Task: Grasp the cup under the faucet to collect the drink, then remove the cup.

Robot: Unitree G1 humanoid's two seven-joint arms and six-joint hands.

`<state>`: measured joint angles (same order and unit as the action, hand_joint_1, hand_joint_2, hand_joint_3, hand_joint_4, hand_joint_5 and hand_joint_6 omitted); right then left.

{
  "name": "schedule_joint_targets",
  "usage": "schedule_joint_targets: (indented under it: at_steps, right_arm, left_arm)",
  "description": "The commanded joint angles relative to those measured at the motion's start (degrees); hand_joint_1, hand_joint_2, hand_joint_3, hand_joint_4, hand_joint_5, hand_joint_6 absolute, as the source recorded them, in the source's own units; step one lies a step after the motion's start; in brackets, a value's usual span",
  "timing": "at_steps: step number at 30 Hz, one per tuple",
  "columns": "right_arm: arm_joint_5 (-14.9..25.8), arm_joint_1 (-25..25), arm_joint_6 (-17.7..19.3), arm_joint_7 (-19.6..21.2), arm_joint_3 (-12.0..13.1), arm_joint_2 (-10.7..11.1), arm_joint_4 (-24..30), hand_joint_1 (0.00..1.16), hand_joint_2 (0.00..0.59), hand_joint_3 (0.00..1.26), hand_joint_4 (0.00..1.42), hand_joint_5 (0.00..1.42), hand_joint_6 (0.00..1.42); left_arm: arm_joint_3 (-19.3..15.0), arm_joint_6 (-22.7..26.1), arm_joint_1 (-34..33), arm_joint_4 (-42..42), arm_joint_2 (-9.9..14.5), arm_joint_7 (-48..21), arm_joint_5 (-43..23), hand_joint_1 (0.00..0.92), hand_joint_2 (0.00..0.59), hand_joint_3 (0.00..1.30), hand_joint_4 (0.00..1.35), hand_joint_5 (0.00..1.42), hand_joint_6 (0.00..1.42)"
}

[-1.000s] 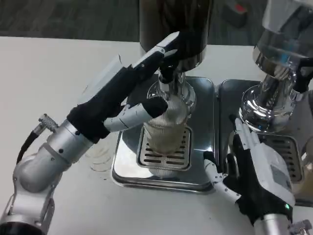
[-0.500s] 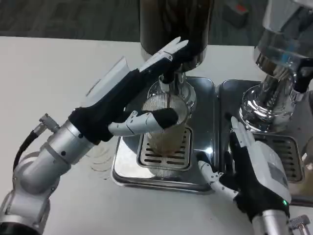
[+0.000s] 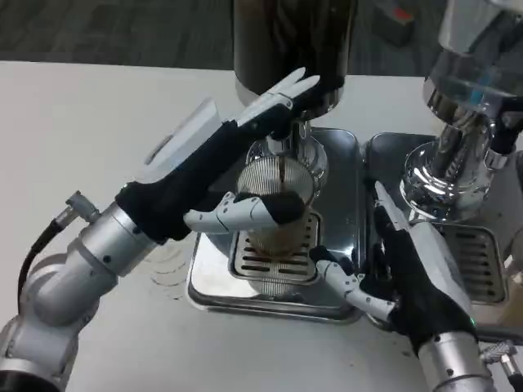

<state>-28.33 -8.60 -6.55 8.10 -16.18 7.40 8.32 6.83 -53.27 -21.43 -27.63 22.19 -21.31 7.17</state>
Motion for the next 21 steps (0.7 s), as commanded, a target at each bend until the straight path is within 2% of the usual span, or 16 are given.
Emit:
schedule_joint_targets:
  at_steps: [1,8,12,15,21]
  right_arm:
    - [1.1,1.5,1.8,-0.7,0.6,0.1,-1.2,0.64,0.277,0.0,0.0,0.0,0.01]
    - [2.8,3.5,2.6,-2.1,0.6,0.1,-2.8,0.66,0.264,0.0,0.0,0.0,0.02]
    - [4.1,4.6,3.4,-2.7,0.7,-0.2,-4.4,0.7,0.237,0.0,0.0,0.0,0.02]
    - [5.6,5.3,4.2,-2.7,1.3,-0.8,-6.0,0.71,0.235,0.0,0.0,0.0,0.02]
    - [7.4,6.9,6.1,-2.0,1.9,-1.8,-9.3,0.74,0.231,0.0,0.0,0.0,0.02]
  left_arm:
    - [1.6,-0.8,1.3,0.2,0.9,-0.4,2.6,0.0,0.102,0.12,0.01,0.18,0.11]
    - [2.5,-0.7,1.2,0.6,1.2,0.4,2.9,0.0,0.103,0.12,0.01,0.18,0.11]
    - [2.5,-0.6,1.4,0.6,1.4,0.7,2.9,0.0,0.103,0.12,0.01,0.18,0.11]
    - [2.1,-1.1,1.7,1.4,1.9,2.4,5.4,0.0,0.102,0.1,0.01,0.18,0.1]
    - [2.5,-0.3,2.0,2.2,2.0,3.5,6.1,0.0,0.107,0.1,0.01,0.18,0.09]
